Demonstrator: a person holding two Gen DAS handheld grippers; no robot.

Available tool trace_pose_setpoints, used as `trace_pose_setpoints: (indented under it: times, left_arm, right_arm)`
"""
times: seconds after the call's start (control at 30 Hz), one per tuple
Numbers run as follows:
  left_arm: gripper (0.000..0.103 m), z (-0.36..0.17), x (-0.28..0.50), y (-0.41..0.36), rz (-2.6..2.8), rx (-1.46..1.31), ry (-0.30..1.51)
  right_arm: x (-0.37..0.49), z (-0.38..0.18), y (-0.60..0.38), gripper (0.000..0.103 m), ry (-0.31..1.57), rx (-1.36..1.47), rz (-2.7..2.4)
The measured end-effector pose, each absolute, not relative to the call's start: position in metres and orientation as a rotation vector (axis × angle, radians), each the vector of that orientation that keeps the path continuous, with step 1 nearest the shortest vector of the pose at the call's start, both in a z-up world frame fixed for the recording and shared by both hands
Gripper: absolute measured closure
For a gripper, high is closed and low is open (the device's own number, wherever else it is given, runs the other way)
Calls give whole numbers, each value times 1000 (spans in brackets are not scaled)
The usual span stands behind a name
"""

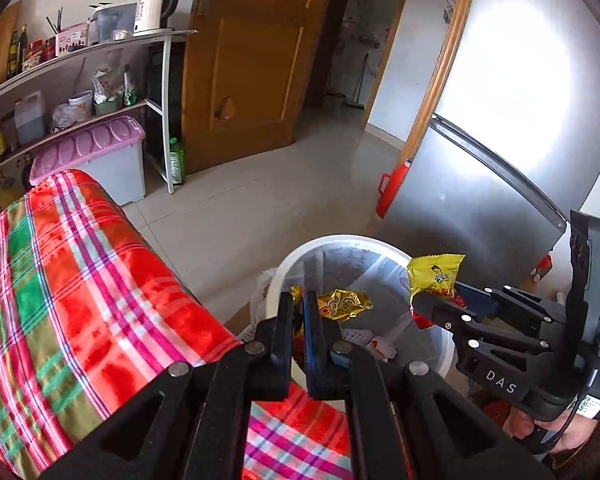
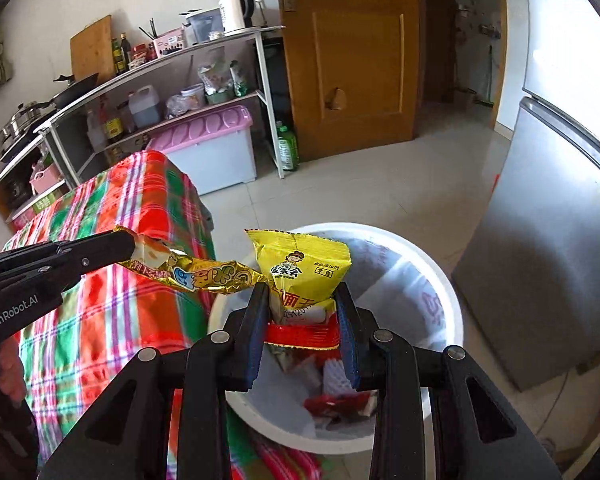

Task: Collect trash
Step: 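Carry the gold wrapper and yellow snack bag over the white bin with both tools, then open both tools to drop the wrapper and snack bag into the bin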

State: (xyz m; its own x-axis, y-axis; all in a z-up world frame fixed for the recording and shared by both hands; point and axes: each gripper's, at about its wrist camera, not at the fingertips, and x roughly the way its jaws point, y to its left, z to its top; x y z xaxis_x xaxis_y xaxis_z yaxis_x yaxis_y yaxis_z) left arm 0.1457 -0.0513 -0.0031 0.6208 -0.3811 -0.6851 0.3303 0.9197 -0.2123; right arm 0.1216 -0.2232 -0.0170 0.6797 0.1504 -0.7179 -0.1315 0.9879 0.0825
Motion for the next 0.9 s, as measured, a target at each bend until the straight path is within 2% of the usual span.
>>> trace_pose_setpoints:
  times: [0.27, 0.57, 0.63, 0.73, 0.9]
  left_arm:
    - [98, -21, 149, -94, -415, 4, 844]
    - [95, -40, 153, -109, -409, 17, 906]
    - [84, -42, 153, -109, -401, 18, 914]
    - [65, -44, 152, -108, -391, 13, 915]
    - [52, -38, 146, -107, -376, 13, 893]
  right_arm:
    - [124, -44, -261, 70, 870, 29, 94]
    - [135, -70, -277, 68, 943, 30, 74]
    - [136, -74, -279, 66, 950, 36, 70]
    - [134, -76, -281, 52, 945, 49, 67]
    - [129, -72, -279, 51, 930, 55, 48]
